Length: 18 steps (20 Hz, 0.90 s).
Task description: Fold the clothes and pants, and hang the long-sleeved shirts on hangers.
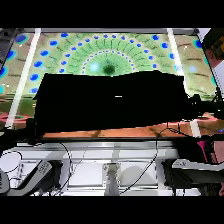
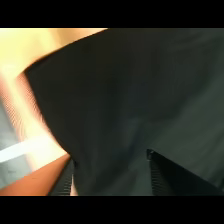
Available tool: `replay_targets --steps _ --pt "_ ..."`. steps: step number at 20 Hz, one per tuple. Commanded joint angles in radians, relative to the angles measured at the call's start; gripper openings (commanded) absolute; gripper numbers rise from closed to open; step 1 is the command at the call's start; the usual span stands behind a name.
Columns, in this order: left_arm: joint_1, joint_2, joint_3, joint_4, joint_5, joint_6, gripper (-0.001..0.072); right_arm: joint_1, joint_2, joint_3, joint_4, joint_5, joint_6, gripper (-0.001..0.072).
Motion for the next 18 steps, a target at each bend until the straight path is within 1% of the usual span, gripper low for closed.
replay_targets --steps 1,2,3,4,5,6,7,8,9,10,11,14,15,18 --pt "-0.057 -0.088 -0.002 -0.048 0.123 0.041 0.0454 0.031 0.001 0.0 0.001 -0.001 0.0 0.0385" --pt "-0.077 -0.1 0.0 -0.048 0.141 0.042 0.0406 0.044 0.001 0.0 0.001 -0.002 -0.001 0.0385" --pt "-0.093 -0.103 0.001 -0.051 0.16 0.042 0.0332 0.056 0.001 0.0 0.001 -0.003 -0.001 0.0385" --pt "-0.108 -0.101 0.003 -0.054 0.175 0.041 0.0281 0.066 0.001 0.0 0.001 -0.006 -0.001 0.0385" --pt "-0.118 -0.098 0.01 -0.055 0.174 0.053 0.0117 0.075 0.001 0.0 0.001 -0.01 -0.001 0.0385" --pt "-0.127 -0.094 0.019 -0.054 0.171 0.08 0.0008 0.076 0.001 0.0 0.002 -0.009 -0.001 0.0384" --pt "-0.137 -0.086 0.027 -0.055 0.167 0.094 0.0006 0.076 0.001 0.0 0.006 -0.013 0.0 0.0381" --pt "-0.15 -0.074 0.033 -0.055 0.164 0.095 0.0006 0.076 0.001 0.0 0.008 -0.013 0.0 0.035" --pt "-0.163 -0.058 0.037 -0.054 0.164 0.115 0.0005 0.076 0.001 0.0 0.009 -0.018 -0.001 0.0219" --pt "-0.176 -0.035 0.039 -0.054 0.164 0.147 0.0004 0.076 0.001 0.0 0.006 -0.027 0.0 0.0029" --pt "-0.188 -0.01 0.039 -0.054 0.164 0.172 0.0004 0.072 0.001 0.0 -0.005 -0.019 0.008 0.0016" --pt "-0.207 0.067 0.039 -0.053 0.169 0.23 0.0004 0.011 0.016 -0.026 -0.032 0.032 0.029 0.0014" --pt "-0.207 0.089 0.039 -0.053 0.173 0.252 0.0004 -0.03 0.036 -0.058 -0.032 0.031 0.034 0.0014" --pt "-0.207 0.111 0.039 -0.053 0.186 0.277 0.0004 -0.193 0.136 -0.216 -0.019 0.038 0.034 0.0015"
